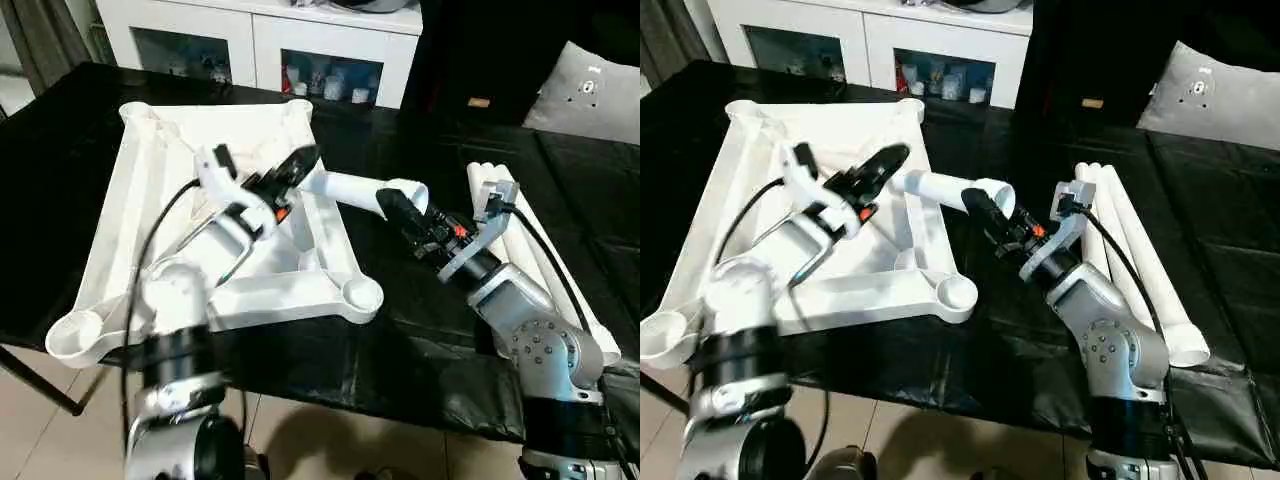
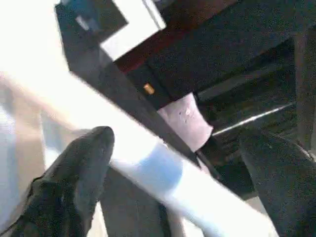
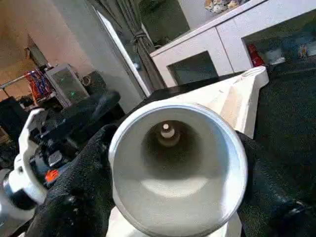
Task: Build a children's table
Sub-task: Insert table leg to table base
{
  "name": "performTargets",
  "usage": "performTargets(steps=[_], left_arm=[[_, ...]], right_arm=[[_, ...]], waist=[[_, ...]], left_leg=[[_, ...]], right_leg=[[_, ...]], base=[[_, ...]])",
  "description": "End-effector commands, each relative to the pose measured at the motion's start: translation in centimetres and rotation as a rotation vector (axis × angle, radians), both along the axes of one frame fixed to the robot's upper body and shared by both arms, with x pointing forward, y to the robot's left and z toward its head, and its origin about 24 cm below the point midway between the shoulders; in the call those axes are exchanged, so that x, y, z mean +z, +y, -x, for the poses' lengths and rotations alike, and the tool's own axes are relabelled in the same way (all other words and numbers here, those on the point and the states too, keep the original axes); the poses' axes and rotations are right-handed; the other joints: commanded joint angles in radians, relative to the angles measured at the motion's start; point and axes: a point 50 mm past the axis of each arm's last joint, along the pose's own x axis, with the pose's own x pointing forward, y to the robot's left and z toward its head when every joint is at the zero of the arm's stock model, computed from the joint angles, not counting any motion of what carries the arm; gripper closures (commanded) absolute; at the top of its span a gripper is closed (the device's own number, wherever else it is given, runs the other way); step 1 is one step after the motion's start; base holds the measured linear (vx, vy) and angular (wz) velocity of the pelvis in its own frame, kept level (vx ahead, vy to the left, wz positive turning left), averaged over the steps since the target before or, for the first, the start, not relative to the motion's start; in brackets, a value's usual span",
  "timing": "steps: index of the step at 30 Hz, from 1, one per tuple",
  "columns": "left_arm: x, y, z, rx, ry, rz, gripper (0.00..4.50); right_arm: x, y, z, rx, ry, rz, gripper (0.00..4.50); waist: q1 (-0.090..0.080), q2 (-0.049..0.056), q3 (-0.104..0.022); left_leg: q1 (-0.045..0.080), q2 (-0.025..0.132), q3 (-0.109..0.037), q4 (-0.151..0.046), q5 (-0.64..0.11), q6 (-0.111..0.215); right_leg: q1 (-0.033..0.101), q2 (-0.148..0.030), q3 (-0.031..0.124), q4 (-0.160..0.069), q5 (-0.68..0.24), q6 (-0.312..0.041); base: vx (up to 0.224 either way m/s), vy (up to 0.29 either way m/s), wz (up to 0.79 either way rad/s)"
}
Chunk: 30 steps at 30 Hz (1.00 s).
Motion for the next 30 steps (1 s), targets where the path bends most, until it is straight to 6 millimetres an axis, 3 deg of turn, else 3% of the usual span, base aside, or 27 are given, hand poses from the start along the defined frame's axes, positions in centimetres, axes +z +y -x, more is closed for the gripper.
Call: performTargets(steps=[1, 2, 3, 7, 8, 11, 12, 16, 22, 26, 30], left_arm=[[-0.4, -0.3, 0.1, -0.018, 0.044, 0.043, 0.0], [-0.5, -0.4, 0.1, -0.02, 0.054, 0.059, 0.0], [-0.9, -0.6, 0.0, -0.026, 0.081, 0.105, 0.0], [-2.2, -1.1, -0.9, -0.023, 0.155, 0.163, 0.0], [-2.3, -1.2, -1.1, -0.014, 0.161, 0.174, 0.0], [-1.9, -1.2, -1.6, -0.007, 0.141, 0.235, 0.0], [-2.0, -1.1, -2.1, -0.003, 0.136, 0.283, 0.0], [-2.4, -1.0, -2.4, 0.006, 0.148, 0.293, 0.0], [-1.8, -0.3, -3.1, 0.067, 0.079, 0.311, 0.51], [-1.1, 0.4, -3.2, 0.078, 0.007, 0.286, 0.88], [-0.4, 0.4, -3.2, 0.051, -0.064, 0.204, 1.22]], right_arm=[[0.3, 0.0, 0.0, 0.002, -0.012, 0.009, 1.69], [0.3, 0.0, 0.0, 0.005, -0.012, 0.009, 1.69], [0.3, 0.1, 0.1, 0.012, -0.013, 0.008, 1.69], [0.2, 0.2, 0.1, 0.022, -0.015, 0.013, 1.69], [0.2, 0.2, 0.2, 0.025, -0.015, 0.014, 1.69], [0.1, 0.3, 0.3, 0.032, -0.016, 0.016, 1.69], [0.0, 0.3, 0.5, 0.045, -0.015, 0.016, 1.69], [-0.1, 0.4, 0.6, 0.054, -0.013, 0.015, 1.69], [-0.7, 0.2, 0.7, 0.063, 0.008, 0.039, 1.69], [-1.7, -0.1, 1.0, 0.071, 0.037, 0.065, 1.71], [-2.3, 0.0, 1.1, 0.076, 0.053, 0.076, 1.72]], waist=[[0.0, 0.003, -0.091], [0.001, 0.004, -0.091], [0.0, -0.004, -0.091], [0.003, 0.0, -0.091], [0.002, 0.006, -0.092], [0.003, 0.005, -0.095], [0.001, -0.001, -0.094], [0.004, 0.002, -0.097], [0.002, -0.003, -0.098], [0.002, -0.005, -0.096], [0.003, 0.0, -0.096]], left_leg=[[0.022, 0.034, -0.004, -0.077, -0.192, -0.031], [0.022, 0.033, -0.004, -0.076, -0.193, -0.032], [0.021, 0.034, -0.004, -0.077, -0.191, -0.03], [0.022, 0.032, -0.006, -0.078, -0.19, -0.029], [0.021, 0.031, -0.007, -0.079, -0.192, -0.031], [0.022, 0.035, -0.01, -0.081, -0.189, -0.033], [0.022, 0.036, -0.009, -0.081, -0.185, -0.03], [0.022, 0.034, -0.006, -0.078, -0.148, -0.014], [0.023, 0.036, -0.002, -0.077, -0.127, 0.002], [0.024, 0.038, -0.002, -0.078, -0.139, 0.004], [0.026, 0.04, -0.004, -0.081, -0.152, -0.001]], right_leg=[[0.051, -0.073, 0.039, -0.092, -0.177, -0.159], [0.051, -0.072, 0.039, -0.092, -0.183, -0.157], [0.052, -0.072, 0.039, -0.094, -0.185, -0.153], [0.052, -0.073, 0.039, -0.097, -0.208, -0.127], [0.051, -0.072, 0.039, -0.1, -0.196, -0.123], [0.054, -0.074, 0.037, -0.094, -0.155, -0.142], [0.055, -0.075, 0.038, -0.095, -0.147, -0.146], [0.058, -0.076, 0.038, -0.09, -0.092, -0.168], [0.061, -0.078, 0.038, -0.087, -0.047, -0.192], [0.061, -0.079, 0.037, -0.09, -0.08, -0.19], [0.057, -0.08, 0.037, -0.09, -0.103, -0.184]], base=[[0.0, 0.0, 0.0], [0.0, 0.0, 0.0], [0.0, 0.0, 0.0], [0.0, 0.0, 0.0], [0.0, 0.0, 0.0], [0.0, 0.0, 0.0], [0.0, 0.0, 0.0], [0.0, 0.0, 0.0], [0.0, 0.0, 0.0], [0.0, 0.0, 0.0], [0.0, 0.0, 0.0]])
